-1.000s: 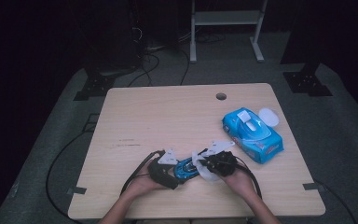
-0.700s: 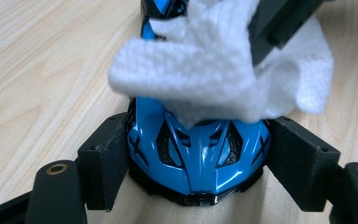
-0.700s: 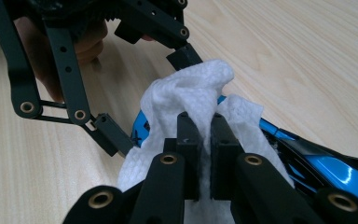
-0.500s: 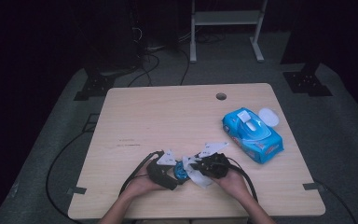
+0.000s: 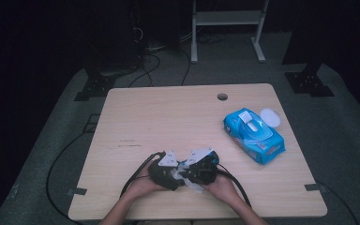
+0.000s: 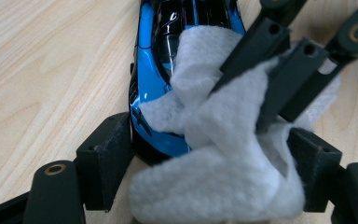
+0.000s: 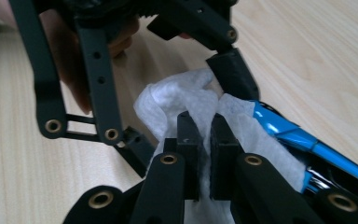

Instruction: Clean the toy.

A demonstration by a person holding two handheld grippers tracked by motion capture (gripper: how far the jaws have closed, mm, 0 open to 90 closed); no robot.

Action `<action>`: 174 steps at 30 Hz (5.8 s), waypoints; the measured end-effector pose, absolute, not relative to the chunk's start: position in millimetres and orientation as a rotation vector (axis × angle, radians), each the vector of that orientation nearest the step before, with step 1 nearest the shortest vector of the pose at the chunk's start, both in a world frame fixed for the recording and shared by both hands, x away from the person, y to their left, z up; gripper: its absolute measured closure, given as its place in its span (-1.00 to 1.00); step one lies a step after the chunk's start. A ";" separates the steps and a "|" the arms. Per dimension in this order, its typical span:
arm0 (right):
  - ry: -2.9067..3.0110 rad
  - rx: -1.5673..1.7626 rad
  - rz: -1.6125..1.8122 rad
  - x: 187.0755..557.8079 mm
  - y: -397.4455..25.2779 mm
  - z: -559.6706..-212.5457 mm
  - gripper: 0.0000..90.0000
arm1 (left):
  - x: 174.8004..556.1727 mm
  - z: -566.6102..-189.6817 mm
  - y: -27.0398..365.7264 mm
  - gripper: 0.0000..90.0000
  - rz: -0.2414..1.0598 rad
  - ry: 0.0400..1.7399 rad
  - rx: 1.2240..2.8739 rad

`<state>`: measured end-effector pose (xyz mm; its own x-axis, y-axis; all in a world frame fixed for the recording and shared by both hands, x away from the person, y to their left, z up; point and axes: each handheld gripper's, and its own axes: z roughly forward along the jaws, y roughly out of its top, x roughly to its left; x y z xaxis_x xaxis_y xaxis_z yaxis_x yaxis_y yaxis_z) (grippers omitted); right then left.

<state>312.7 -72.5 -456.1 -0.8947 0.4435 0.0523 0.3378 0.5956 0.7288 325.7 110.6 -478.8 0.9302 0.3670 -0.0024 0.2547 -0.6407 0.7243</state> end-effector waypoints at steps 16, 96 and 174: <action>2.617 0.598 1.069 309.1 -69.5 -453.1 0.88 | 326.7 -480.8 100.2 -0.48 0.203 0.442 2.287; 2.469 0.743 1.146 334.0 -118.6 -424.6 0.31 | 324.7 -480.9 100.2 -0.48 0.191 0.395 2.293; 2.485 0.825 1.152 332.0 -125.8 -446.4 0.85 | 325.8 -482.2 96.3 -0.51 0.199 0.468 2.261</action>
<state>332.0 -125.8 -446.4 -0.7975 0.6032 -0.0134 0.3796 0.5189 0.7659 325.8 96.3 -482.2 0.9190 0.3941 -0.0076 0.2682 -0.6110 0.7449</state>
